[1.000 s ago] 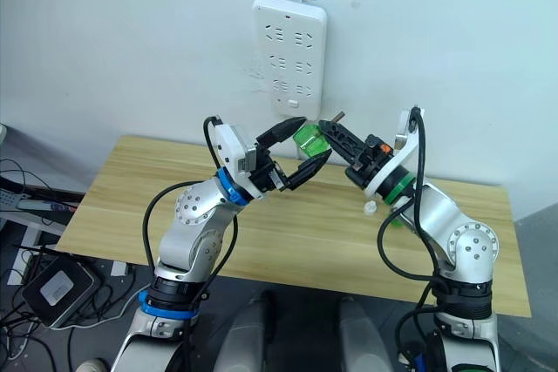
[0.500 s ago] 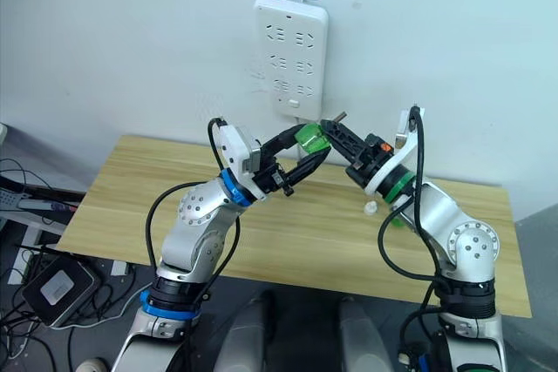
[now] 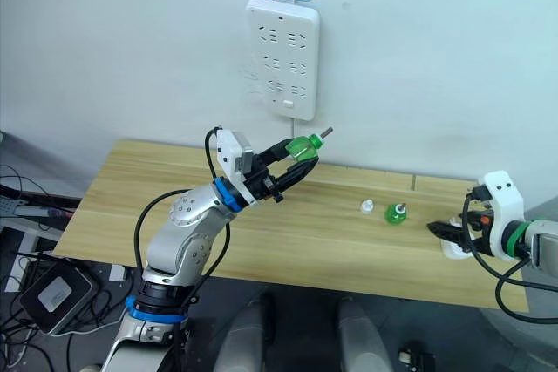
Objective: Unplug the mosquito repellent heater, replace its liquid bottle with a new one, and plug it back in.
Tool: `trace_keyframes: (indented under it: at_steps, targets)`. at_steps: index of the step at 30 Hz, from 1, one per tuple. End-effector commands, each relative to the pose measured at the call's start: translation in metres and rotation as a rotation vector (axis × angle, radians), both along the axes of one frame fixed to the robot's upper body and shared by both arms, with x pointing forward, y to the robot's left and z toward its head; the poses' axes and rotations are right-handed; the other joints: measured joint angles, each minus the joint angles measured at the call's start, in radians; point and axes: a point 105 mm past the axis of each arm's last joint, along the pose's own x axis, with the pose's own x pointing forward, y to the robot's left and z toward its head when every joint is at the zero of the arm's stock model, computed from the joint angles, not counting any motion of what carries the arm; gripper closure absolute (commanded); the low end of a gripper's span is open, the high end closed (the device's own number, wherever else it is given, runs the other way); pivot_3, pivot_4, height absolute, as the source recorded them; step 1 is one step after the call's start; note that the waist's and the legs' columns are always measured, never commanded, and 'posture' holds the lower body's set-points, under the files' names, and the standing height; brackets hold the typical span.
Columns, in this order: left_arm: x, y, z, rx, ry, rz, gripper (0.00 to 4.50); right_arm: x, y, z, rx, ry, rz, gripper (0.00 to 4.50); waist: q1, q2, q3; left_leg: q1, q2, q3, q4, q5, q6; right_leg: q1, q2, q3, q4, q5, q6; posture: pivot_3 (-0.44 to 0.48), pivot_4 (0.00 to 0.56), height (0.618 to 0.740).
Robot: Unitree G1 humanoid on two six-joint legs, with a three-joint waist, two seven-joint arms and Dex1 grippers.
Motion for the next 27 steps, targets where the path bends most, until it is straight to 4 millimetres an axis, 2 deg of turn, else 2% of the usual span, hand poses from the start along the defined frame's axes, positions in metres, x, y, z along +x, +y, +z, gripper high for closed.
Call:
trace_keyframes:
  at_steps: [1, 7, 14, 18, 27]
  targets:
    - [-0.006, -0.003, 0.015, -0.041, -0.050, -0.003, 2.24, 0.012, -0.023, -0.006, -0.107, -0.005, -0.053, 0.05, -0.004, 0.000, 0.000, 0.000, 0.000, 0.001, 0.000, 0.000, 0.000, 0.000, 0.000, 0.001, 0.000, 0.000, 0.000, -0.066, 0.322, 0.740]
    - [-0.009, -0.002, 0.015, -0.046, -0.048, 0.012, 2.24, 0.023, -0.048, -0.022, -0.156, 0.091, -0.187, 0.05, 0.002, 0.000, 0.000, 0.000, -0.001, 0.001, 0.000, 0.000, 0.000, 0.000, 0.000, 0.001, 0.000, 0.000, 0.000, -0.037, 0.328, 0.740]
    - [-0.015, 0.004, 0.011, -0.054, -0.037, 0.050, 2.24, 0.020, -0.060, -0.040, -0.099, 0.218, -0.296, 0.05, 0.011, 0.000, 0.000, -0.001, -0.002, 0.000, 0.000, 0.000, 0.000, 0.000, -0.001, 0.001, -0.001, 0.000, 0.001, -0.001, 0.329, 0.740]
    - [-0.018, 0.005, 0.010, -0.056, -0.029, 0.060, 2.24, 0.019, -0.063, -0.046, -0.078, 0.258, -0.329, 0.05, 0.013, 0.000, 0.000, -0.001, -0.002, 0.000, 0.000, 0.000, 0.000, 0.000, -0.001, 0.001, -0.001, 0.000, 0.001, 0.009, 0.330, 0.740]
    - [-0.017, 0.006, 0.009, -0.045, -0.026, 0.065, 2.24, 0.020, -0.063, -0.064, -0.085, 0.322, -0.290, 0.05, 0.017, 0.000, 0.000, -0.001, -0.002, 0.000, 0.000, 0.000, 0.000, 0.000, -0.001, 0.001, -0.001, 0.000, 0.001, 0.017, 0.330, 0.740]
